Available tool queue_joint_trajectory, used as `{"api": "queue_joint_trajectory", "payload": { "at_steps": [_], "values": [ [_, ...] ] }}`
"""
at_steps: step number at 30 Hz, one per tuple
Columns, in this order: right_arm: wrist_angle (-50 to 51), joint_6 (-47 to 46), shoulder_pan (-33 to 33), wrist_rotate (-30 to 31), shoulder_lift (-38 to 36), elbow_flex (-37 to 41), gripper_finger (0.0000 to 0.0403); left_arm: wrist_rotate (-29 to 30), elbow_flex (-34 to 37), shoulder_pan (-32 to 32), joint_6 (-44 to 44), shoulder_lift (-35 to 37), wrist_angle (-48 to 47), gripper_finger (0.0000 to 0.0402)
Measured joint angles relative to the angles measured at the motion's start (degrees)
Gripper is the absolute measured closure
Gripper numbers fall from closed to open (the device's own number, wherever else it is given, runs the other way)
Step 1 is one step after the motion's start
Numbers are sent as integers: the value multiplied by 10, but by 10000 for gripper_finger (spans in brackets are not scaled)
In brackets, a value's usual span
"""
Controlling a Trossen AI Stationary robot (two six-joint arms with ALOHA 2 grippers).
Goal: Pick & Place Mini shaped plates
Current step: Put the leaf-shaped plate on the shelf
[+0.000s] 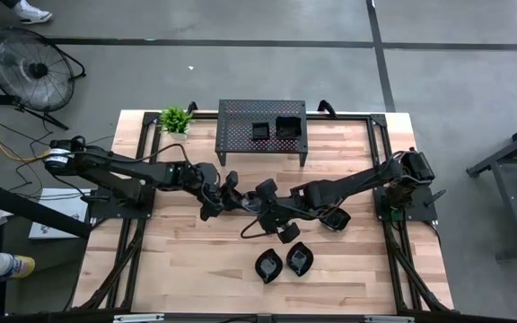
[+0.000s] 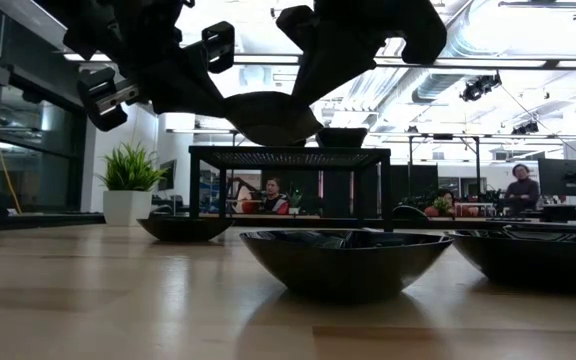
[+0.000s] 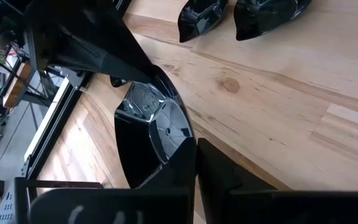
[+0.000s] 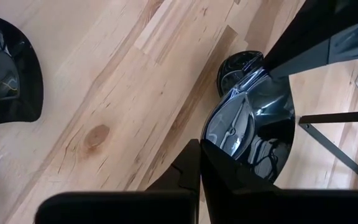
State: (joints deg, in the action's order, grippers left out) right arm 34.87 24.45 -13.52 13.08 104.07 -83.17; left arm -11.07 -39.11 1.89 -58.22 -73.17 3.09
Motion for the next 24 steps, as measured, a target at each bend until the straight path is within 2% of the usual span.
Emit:
{"api": "queue_joint_trajectory", "payload": {
  "at_steps": [9,18,24],
  "values": [
    [1,0,0,3,-1,0,390,-1,0,0,0,0,2,400],
    [17,-43,0,45,-43,1,277,2,0,0,0,0,0,401],
    [52,-101,-2,75,-82,1,226,57,0,0,-28,15,-21,401]
  ]
}}
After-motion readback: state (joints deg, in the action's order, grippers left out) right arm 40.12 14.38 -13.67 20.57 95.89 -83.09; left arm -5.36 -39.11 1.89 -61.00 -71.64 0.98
